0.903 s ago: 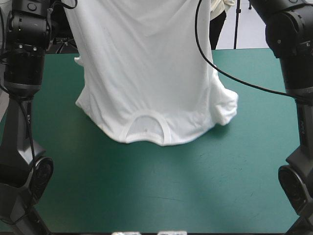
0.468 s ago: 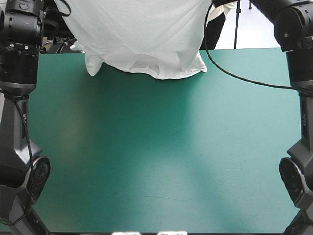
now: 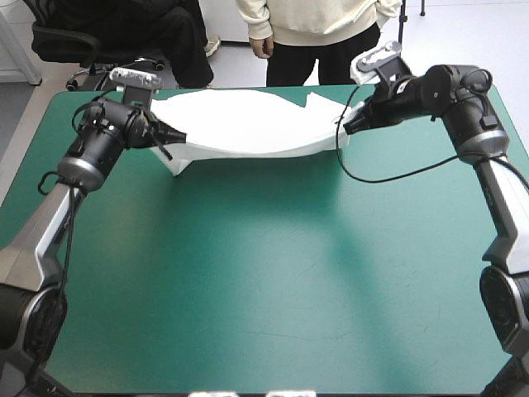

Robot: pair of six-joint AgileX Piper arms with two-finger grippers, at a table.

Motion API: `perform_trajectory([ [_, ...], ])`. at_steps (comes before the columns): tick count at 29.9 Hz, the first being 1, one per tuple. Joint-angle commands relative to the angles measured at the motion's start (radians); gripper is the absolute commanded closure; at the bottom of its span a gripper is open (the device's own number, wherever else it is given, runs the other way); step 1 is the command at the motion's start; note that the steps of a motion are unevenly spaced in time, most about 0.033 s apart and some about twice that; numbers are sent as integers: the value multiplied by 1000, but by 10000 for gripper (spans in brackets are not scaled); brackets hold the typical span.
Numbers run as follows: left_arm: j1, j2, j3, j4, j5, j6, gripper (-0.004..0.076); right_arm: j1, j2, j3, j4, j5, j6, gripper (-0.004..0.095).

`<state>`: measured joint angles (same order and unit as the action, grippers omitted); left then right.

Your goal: Fold the cloth

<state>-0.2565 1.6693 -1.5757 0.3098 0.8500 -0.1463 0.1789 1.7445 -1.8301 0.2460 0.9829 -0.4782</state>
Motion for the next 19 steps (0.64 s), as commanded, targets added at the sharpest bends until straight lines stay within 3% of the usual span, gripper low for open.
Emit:
perform_trajectory([
  [1,-3,-157,135,13,-61,43,740,-18,-120,105,64,-52,-41,925],
  [11,-3,-398,429,-128,99,162,741,-18,-322,460,57,67,-24,925],
  [19,-3,-497,627,-193,203,195,741,-18,-547,757,-15,121,93,925],
])
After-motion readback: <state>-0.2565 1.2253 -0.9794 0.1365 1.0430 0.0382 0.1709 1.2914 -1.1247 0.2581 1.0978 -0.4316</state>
